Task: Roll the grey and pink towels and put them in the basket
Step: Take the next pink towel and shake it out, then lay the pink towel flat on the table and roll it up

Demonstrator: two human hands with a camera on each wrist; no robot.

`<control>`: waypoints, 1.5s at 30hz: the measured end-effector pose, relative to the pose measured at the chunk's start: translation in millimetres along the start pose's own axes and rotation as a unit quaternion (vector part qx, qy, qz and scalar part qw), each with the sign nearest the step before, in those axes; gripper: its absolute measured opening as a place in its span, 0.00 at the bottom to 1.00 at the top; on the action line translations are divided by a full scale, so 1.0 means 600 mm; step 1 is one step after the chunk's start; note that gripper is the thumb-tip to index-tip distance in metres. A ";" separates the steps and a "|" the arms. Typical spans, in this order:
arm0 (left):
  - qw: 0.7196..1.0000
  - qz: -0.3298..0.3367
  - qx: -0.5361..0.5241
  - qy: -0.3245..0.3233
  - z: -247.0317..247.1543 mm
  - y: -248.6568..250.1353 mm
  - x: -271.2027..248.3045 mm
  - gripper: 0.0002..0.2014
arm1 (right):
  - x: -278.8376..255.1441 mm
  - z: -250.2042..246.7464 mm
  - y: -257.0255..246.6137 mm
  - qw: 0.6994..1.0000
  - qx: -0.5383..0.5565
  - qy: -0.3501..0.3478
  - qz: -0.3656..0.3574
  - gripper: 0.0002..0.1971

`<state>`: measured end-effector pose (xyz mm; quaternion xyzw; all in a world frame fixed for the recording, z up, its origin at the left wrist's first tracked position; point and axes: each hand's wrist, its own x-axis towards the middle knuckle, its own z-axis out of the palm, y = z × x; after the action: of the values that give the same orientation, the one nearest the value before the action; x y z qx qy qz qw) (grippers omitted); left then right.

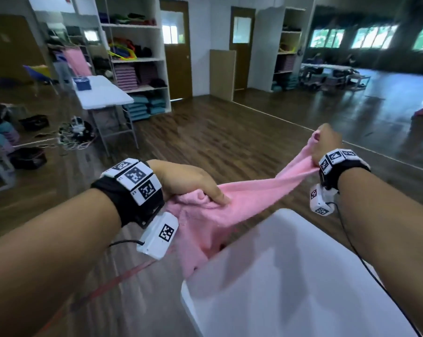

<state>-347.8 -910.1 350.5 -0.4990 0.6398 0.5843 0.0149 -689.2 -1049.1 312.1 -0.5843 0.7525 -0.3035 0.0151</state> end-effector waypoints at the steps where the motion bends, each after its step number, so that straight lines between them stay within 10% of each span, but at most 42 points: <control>1: 1.000 -0.001 0.008 -0.030 0.027 -0.004 0.004 0.14 | -0.034 -0.011 0.033 1.000 -0.017 -0.005 0.008 0.06; 14: 0.957 0.152 0.235 -0.077 0.389 -0.085 0.040 0.14 | -0.469 -0.162 0.384 0.959 -0.194 -0.042 0.204 0.08; 28: 0.929 0.132 0.285 -0.194 0.916 -0.028 0.152 0.06 | -0.743 -0.328 0.777 0.924 -0.212 -0.076 0.310 0.08; 33: 0.925 0.068 0.210 -0.310 1.120 0.000 0.164 0.10 | -0.841 -0.411 0.936 0.910 -0.205 -0.050 0.358 0.06; 36: 0.866 0.119 0.275 -0.401 1.218 0.004 0.172 0.22 | -0.909 -0.445 1.011 0.895 -0.212 -0.016 0.393 0.14; 40: 0.839 0.125 0.306 -0.432 1.284 0.004 0.195 0.27 | -0.980 -0.441 1.064 0.849 -0.178 -0.023 0.497 0.34; 45: 0.877 0.110 0.298 -0.360 1.240 0.013 0.244 0.19 | -1.013 -0.385 1.058 0.835 -0.149 -0.080 0.523 0.30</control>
<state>-846.2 -435.0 32.2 -0.1526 0.7846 0.5035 0.3281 -1136.3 -323.2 -2.2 -0.1210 0.9782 -0.0871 0.1443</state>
